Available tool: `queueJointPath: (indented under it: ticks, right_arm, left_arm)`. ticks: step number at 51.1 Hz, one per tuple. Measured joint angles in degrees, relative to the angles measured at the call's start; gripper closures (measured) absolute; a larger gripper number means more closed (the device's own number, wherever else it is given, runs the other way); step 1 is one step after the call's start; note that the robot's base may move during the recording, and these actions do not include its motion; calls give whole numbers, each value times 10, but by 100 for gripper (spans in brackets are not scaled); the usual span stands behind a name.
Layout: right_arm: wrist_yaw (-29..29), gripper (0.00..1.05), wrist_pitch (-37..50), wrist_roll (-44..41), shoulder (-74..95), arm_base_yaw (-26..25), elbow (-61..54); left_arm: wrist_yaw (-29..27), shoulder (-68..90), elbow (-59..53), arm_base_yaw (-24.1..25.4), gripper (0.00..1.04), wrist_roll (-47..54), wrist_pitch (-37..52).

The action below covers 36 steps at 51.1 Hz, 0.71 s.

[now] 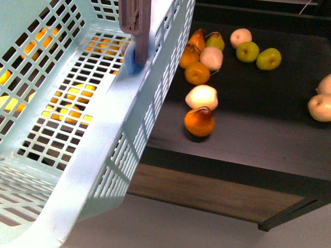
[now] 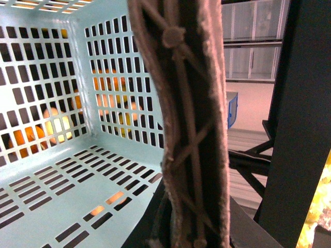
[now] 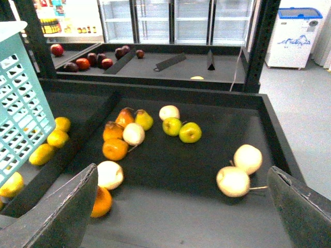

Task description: Pick lemon and mango into basket

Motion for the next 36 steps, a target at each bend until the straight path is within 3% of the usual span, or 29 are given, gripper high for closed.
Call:
queueJointPath:
  ticks: [36]
  right_arm:
    - [0, 9, 0, 0, 0, 0, 0]
  left_arm:
    - [1, 0, 0, 0, 98, 0, 0]
